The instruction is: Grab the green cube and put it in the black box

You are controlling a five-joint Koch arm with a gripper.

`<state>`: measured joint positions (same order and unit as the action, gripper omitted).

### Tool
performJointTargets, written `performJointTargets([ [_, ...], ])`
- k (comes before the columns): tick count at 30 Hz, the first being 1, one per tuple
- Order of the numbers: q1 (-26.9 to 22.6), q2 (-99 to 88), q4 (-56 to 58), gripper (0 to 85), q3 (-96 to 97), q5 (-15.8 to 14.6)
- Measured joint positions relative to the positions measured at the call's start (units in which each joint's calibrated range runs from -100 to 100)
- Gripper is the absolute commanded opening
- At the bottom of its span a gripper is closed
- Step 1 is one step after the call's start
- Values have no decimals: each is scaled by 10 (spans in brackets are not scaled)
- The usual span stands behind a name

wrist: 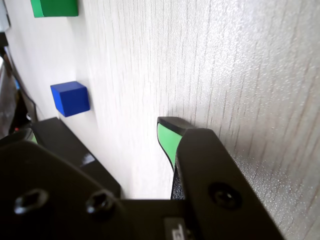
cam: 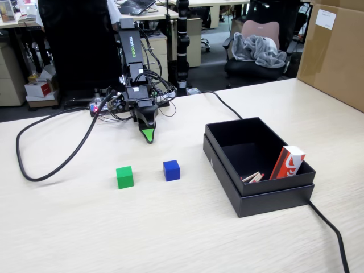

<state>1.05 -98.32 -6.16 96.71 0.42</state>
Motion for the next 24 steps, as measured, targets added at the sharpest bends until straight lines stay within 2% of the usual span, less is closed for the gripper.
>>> performJointTargets([
  [10, 1, -4, 62, 473, -42, 8],
  [19, 0, -9, 69, 473, -43, 12],
  [24, 1, -9, 173, 471, -112, 13],
])
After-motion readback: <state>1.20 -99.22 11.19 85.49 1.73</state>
